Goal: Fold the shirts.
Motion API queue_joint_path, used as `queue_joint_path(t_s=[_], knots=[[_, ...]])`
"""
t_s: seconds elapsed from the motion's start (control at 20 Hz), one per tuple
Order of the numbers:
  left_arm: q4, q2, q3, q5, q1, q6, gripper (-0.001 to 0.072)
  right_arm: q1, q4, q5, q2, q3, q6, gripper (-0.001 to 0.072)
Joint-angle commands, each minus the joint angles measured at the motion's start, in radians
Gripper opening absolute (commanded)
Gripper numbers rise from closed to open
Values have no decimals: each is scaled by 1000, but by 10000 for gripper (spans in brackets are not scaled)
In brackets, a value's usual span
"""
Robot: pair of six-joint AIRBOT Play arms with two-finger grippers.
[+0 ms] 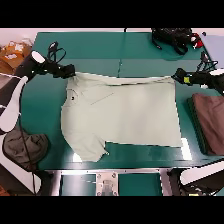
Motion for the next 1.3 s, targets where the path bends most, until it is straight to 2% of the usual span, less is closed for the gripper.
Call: queue_joint_path(t_s=[0.0,0.05,0.1,0.15,0.25,0.35,0.4,0.45,0.5,0.65,0.75,0.95,1.0,1.05,1.1,1.15,1.25], knots=[[-20,-13,4,-23,3,13,24,3,-34,7,-16,5,1,77],[-21,-13,4,-29,8,13,27,-2,-50,17,-15,6,5,205],[-20,-10,4,-39,15,13,321,-11,-61,39,-12,6,13,284],[-29,-8,5,-58,24,8,705,-28,-78,73,-5,7,36,290],[-37,-6,43,-175,59,-16,708,-72,-141,142,19,6,134,279],[-37,-6,113,-343,109,-23,705,-124,-188,235,52,4,159,117],[-37,-6,142,-414,134,-45,551,-148,-199,282,74,-3,176,93],[-40,-6,166,-481,157,-51,109,-165,-200,320,101,-22,177,20],[-39,-6,183,-534,171,-55,23,-175,-210,337,138,-55,178,19],[0,18,176,-667,175,-80,22,-190,-322,341,291,-221,238,19],[55,83,88,-707,167,-93,22,-208,-413,351,398,-348,282,19],[144,386,-369,-592,169,-70,22,-284,-461,381,571,-588,332,21],[155,469,-499,-558,169,-70,23,-310,-464,393,603,-639,353,104],[160,546,-626,-520,169,-70,27,-335,-465,406,625,-678,376,240],[159,600,-726,-468,169,-70,245,-358,-465,415,639,-710,388,305],[155,637,-816,-414,169,-83,594,-378,-467,428,643,-737,400,305],[114,655,-945,-359,169,-92,596,-406,-476,456,642,-773,401,338]])
